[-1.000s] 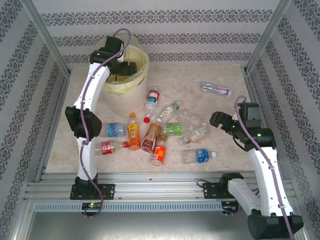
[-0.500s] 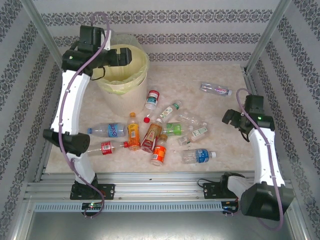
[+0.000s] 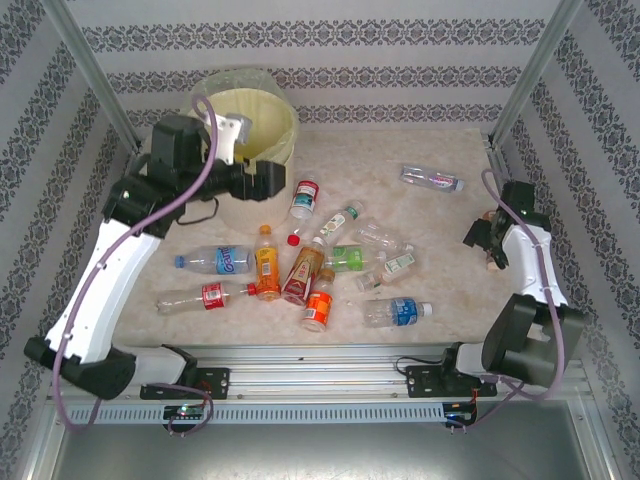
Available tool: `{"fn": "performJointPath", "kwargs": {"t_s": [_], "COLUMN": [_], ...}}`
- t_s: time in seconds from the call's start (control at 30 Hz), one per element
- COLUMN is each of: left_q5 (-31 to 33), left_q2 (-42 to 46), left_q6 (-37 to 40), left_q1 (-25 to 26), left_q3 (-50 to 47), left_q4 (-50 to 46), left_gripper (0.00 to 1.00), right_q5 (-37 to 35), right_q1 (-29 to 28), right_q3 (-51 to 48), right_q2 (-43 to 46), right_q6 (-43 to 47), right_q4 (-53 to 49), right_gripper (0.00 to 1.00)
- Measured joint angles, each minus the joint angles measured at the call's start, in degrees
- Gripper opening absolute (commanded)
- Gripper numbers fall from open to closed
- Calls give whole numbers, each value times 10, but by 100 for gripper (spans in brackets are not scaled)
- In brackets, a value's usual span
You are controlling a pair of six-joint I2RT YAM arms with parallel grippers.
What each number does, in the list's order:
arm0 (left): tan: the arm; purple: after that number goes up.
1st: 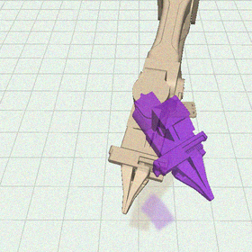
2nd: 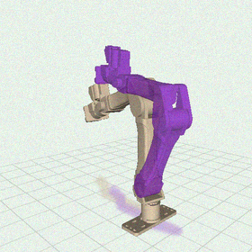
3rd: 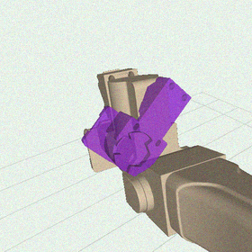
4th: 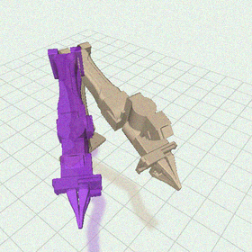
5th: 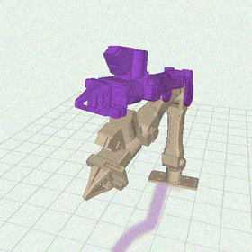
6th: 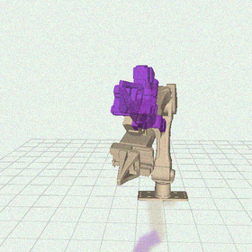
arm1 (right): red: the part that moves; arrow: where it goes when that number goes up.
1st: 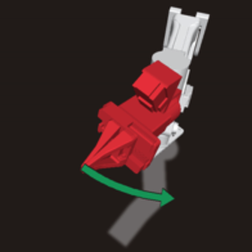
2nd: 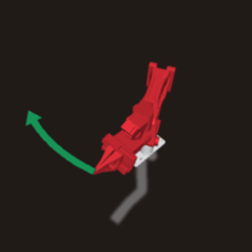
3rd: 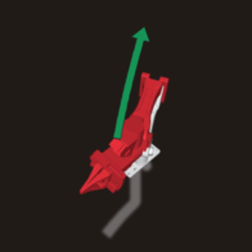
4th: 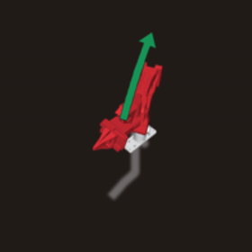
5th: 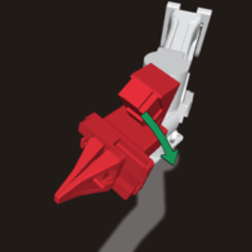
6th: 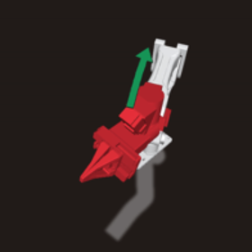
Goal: Put the plastic bottles in the bin
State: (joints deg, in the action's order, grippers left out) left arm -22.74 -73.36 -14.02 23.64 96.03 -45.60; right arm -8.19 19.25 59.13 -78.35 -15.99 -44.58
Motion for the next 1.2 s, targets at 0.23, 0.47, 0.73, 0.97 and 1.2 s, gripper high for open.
{"fn": "performJointPath", "kwargs": {"t_s": [0.23, 0.47, 0.73, 0.97, 1.2], "left_q5": [5, 14, 31, 40, 47], "left_q2": [78, 88, 57, 45, 45], "left_q6": [-37, -75, -92, -98, -107], "left_q1": [67, 114, 164, 182, 190], "left_q3": [-136, -197, -203, -212, -235], "left_q4": [58, 104, 144, 159, 171], "left_gripper": [100, 100, 100, 100, 100], "right_q5": [-4, -6, -9, -6, 13], "right_q1": [14, 39, 40, 40, 38], "right_q3": [9, 10, 10, 10, 20], "right_q2": [-61, -122, -171, -200, -234], "right_q6": [1, -7, -19, -21, -21], "right_q4": [29, 57, 82, 92, 101], "right_gripper": [92, 90, 85, 83, 80]}}
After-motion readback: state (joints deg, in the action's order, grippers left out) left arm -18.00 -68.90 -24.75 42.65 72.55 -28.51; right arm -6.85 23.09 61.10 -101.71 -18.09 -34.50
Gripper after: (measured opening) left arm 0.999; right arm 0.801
